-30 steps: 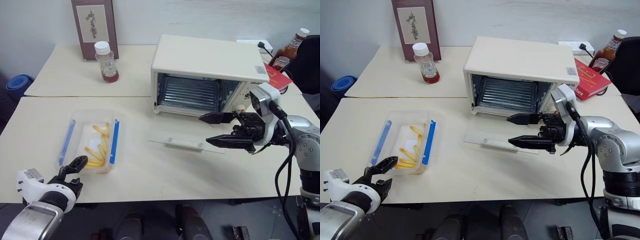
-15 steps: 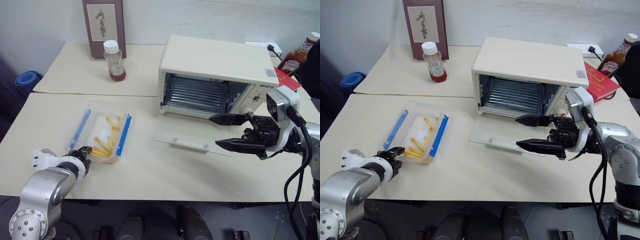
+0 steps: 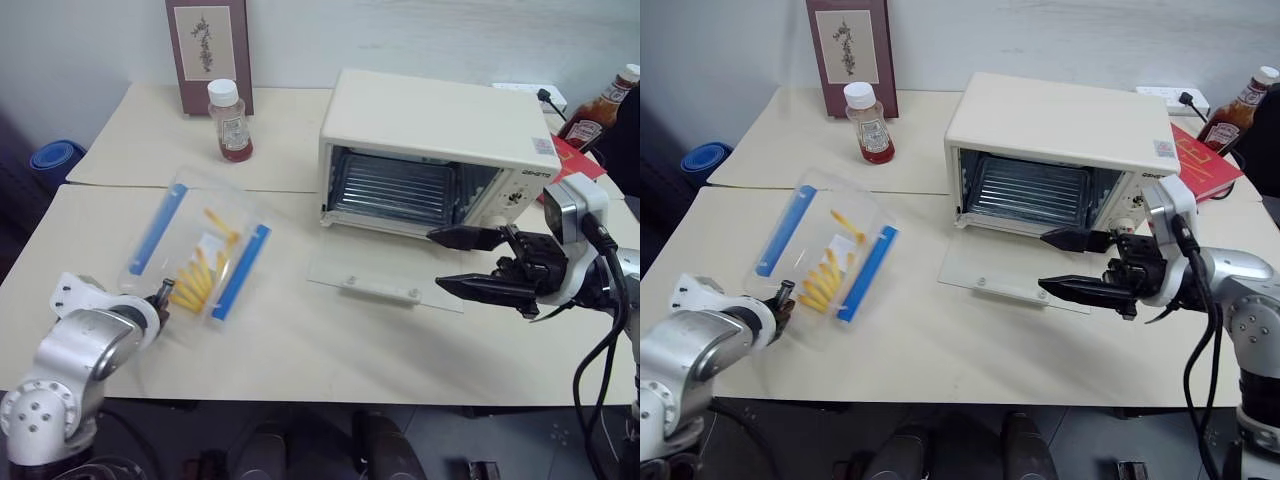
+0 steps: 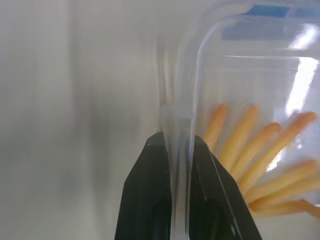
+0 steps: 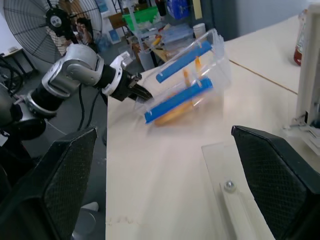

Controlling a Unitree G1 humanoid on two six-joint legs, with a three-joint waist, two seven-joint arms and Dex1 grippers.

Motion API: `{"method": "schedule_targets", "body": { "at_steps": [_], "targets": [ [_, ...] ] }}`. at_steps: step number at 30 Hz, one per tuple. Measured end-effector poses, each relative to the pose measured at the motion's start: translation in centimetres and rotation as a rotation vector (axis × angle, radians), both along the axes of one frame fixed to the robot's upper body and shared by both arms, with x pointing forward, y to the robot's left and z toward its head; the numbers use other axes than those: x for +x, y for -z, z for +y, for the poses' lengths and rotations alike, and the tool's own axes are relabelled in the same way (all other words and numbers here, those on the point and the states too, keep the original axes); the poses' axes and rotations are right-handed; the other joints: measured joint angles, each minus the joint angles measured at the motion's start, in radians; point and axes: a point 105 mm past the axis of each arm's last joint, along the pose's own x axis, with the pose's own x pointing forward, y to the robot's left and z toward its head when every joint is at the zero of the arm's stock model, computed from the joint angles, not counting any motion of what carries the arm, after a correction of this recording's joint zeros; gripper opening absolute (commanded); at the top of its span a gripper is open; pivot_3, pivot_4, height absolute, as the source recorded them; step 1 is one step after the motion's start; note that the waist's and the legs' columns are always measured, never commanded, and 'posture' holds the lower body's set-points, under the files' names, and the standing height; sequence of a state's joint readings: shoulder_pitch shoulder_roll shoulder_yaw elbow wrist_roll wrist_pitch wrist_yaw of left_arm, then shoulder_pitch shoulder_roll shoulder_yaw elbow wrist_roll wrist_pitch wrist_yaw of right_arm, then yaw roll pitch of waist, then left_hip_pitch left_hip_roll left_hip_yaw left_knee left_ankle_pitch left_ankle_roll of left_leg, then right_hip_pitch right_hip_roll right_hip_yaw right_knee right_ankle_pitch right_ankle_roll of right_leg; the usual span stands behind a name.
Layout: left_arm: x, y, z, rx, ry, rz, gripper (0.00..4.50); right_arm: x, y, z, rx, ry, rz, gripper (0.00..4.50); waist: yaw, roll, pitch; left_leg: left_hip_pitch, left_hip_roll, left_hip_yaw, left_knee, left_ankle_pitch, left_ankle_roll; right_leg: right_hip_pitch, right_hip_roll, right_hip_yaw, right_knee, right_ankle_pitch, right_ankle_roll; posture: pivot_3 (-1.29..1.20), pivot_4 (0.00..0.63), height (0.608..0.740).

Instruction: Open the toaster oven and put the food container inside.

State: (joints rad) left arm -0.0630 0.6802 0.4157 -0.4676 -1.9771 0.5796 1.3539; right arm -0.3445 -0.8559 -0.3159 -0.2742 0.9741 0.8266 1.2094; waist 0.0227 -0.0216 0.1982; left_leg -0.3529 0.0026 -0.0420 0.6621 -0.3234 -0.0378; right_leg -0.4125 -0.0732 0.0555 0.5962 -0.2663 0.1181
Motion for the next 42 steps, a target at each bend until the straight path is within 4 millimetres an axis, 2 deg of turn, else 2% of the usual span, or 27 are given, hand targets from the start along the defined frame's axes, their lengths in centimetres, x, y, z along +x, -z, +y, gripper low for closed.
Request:
{"method": "schedule_targets", "body": {
  "at_steps": [2, 3, 8, 11, 15, 19, 21, 25, 34, 36, 39, 42],
  "targets": [
    [0.7, -1.1, 1.1, 0.074, 0.079, -0.042, 0.04, -0.1, 0.0, -0.3, -0.01, 0.013, 0.004, 4.5, -0.001, 0.0, 0.0, 0.0, 0.0, 0.0, 0.0, 0.0, 0.0, 0.0, 0.0, 0.0, 0.0, -0.002, -0.003, 0.0, 0.15, 0.74],
    [1.4, -2.6, 1.4, 0.176, 0.259, -0.075, 0.04, -0.3, 0.3, -0.9, -0.025, 0.026, 0.024, 4.5, 0.0, -0.001, 0.001, 0.0, 0.0, 0.0, 0.0, 0.0, 0.0, 0.0, 0.0, -0.001, 0.0, -0.002, -0.004, 0.0, 0.15, 0.74],
    [1.6, -4.9, 0.9, 0.291, 0.653, -0.014, 0.04, -0.7, 0.5, -1.9, -0.038, 0.07, 0.03, 4.5, -0.006, -0.001, 0.001, -0.001, -0.001, 0.001, -0.002, 0.0, 0.001, -0.001, -0.001, 0.0, -0.003, -0.002, -0.004, 0.0, 0.15, 0.74],
    [2.0, -5.8, -1.0, 0.279, 0.833, 0.011, 0.04, -0.9, 0.5, -2.0, -0.047, 0.098, 0.014, 4.5, -0.01, 0.001, 0.002, -0.001, -0.002, 0.0, -0.006, 0.0, 0.001, -0.001, -0.002, -0.001, -0.003, -0.002, -0.003, 0.0, 0.15, 0.74],
    [3.1, -5.3, -4.5, 0.235, 1.03, 0.069, 0.04, -1.5, 0.4, -1.9, -0.065, 0.124, -0.008, 4.5, -0.011, 0.001, 0.002, -0.002, -0.002, -0.002, -0.012, 0.001, -0.001, -0.005, -0.003, -0.002, -0.002, 0.004, 0.008, 0.0, 0.15, 0.74],
    [4.9, -5.7, -7.8, 0.218, 1.142, 0.084, 0.04, -2.0, 0.6, -1.7, -0.083, 0.155, -0.017, 4.5, -0.01, 0.0, 0.002, -0.012, -0.002, -0.003, -0.011, 0.004, -0.007, -0.015, -0.003, -0.003, 0.0, 0.004, 0.01, 0.0, 0.15, 0.74],
    [6.4, -6.2, -10.2, 0.222, 1.208, 0.1, 0.04, -2.6, 0.8, -1.6, -0.084, 0.18, -0.016, 4.5, -0.007, 0.0, 0.002, -0.019, -0.003, -0.003, -0.009, 0.006, -0.008, -0.021, -0.003, -0.003, 0.002, 0.005, 0.011, 0.0, 0.15, 0.74],
    [8.0, -7.1, -13.1, 0.238, 1.272, 0.123, 0.04, -3.3, 1.3, -1.3, -0.093, 0.237, -0.024, 4.5, -0.013, 0.0, 0.002, -0.019, -0.004, -0.002, -0.01, 0.007, -0.007, -0.021, -0.003, -0.002, 0.002, 0.006, 0.013, 0.0, 0.15, 0.74],
    [10.0, -6.7, -15.9, 0.253, 1.287, 0.171, 0.04, -3.5, 2.4, -1.8, -0.119, 0.391, -0.046, 4.5, -0.026, -0.001, 0.003, -0.019, -0.004, -0.001, -0.01, 0.007, -0.007, -0.021, -0.004, -0.001, -0.001, 0.006, 0.016, 0.0, 0.15, 0.74],
    [10.2, -6.5, -16.8, 0.245, 1.297, 0.177, 0.76, -3.3, 2.5, -2.2, -0.114, 0.431, -0.05, 4.5, -0.024, -0.001, 0.003, -0.019, -0.004, -0.002, -0.009, 0.008, -0.007, -0.021, -0.004, -0.001, -0.001, 0.006, 0.017, 0.0, 0.15, 0.74],
    [10.5, -6.6, -17.9, 0.221, 1.312, 0.165, 1.49, -3.3, 2.6, -2.2, -0.114, 0.454, -0.054, 4.5, -0.024, -0.001, 0.003, -0.019, -0.005, -0.002, -0.008, 0.008, -0.006, -0.02, -0.004, 0.001, -0.001, 0.007, 0.019, 0.0, 0.15, 0.74],
    [10.8, -7.2, -19.1, 0.207, 1.317, 0.134, 2.41, -3.1, 2.5, -2.4, -0.115, 0.479, -0.068, 4.5, -0.024, -0.001, 0.003, -0.019, -0.005, -0.002, -0.008, 0.008, -0.005, -0.019, -0.004, 0.001, -0.001, 0.008, 0.02, 0.0, 0.15, 0.74]
  ]
}}
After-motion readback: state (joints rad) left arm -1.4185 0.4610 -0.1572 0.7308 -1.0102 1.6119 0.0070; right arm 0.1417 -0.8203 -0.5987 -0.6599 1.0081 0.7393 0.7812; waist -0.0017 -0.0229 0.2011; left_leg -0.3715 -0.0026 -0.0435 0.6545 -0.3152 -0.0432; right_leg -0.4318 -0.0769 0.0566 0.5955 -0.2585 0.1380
